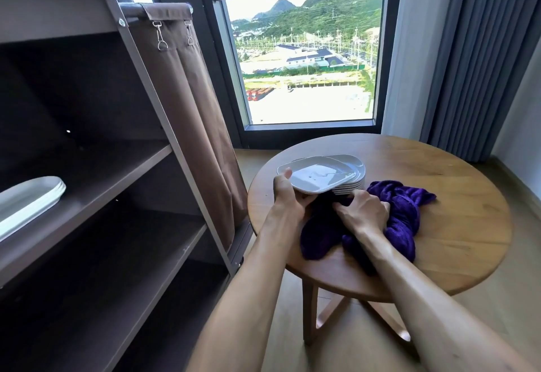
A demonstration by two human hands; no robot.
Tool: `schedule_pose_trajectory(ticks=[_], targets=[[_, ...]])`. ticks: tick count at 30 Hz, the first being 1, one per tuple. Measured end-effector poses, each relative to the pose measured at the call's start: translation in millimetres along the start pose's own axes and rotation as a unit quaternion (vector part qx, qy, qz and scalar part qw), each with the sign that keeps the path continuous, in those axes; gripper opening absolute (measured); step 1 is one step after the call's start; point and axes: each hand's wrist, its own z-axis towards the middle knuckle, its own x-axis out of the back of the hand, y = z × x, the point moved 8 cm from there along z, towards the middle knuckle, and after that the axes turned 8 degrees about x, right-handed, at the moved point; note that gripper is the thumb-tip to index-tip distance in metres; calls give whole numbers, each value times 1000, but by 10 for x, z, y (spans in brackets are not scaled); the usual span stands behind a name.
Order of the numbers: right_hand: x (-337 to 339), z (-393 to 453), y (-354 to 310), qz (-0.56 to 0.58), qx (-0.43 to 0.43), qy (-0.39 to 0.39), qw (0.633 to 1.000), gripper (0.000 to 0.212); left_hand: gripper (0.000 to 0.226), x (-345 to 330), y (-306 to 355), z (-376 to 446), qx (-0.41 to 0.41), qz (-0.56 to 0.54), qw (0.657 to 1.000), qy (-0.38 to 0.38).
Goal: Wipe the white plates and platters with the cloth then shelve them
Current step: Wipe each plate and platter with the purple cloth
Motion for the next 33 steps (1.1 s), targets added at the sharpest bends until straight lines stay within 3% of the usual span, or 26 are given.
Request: schedule_pose_trajectory(ticks=[2, 4, 8, 11, 13, 16, 18, 20, 22, 24, 26, 29, 33], targets=[[25, -5, -8, 13, -5, 13, 1000, 34, 31, 10, -50, 9, 5, -33, 999, -13], [142, -24, 56, 86, -43, 87, 992, 29, 39, 25, -104, 20, 5, -47, 998, -29], [393, -170, 349, 300, -166, 265, 901, 32, 45, 88, -156, 6, -16, -84, 996, -38], [438, -220, 451, 427, -192, 298, 832, 28, 41, 108, -161, -64, -31, -94, 994, -45], [523, -177, 380, 478, -176, 281, 813, 24, 40, 97, -186, -101, -34, -86, 994, -55], [703, 49, -91, 483, -46, 144, 862, 21, 44, 69, -270, -171, -40, -76, 994, -62], [730, 83, -425, 407, 37, 23, 912, 15, 49, 54, -328, -204, -37, -87, 993, -74], [806, 43, -381, 259, 29, 27, 965, 16, 51, 67, -340, -234, -32, -105, 991, -78], [839, -50, -118, 94, -47, 26, 994, 49, 50, 116, -320, -245, -30, -117, 990, -67], [633, -203, 121, 39, -113, -101, 988, 89, 47, 174, -284, -256, -42, -114, 991, -52], [424, -353, 226, 4, -125, -179, 976, 98, 41, 229, -268, -288, -60, -110, 991, -46], [374, -406, 205, -47, -85, -112, 989, 60, 36, 286, -300, -320, -74, -95, 992, -34], [520, -374, 227, 121, -115, 0, 986, 25, 38, 274, -382, -334, -75, -91, 993, -27]])
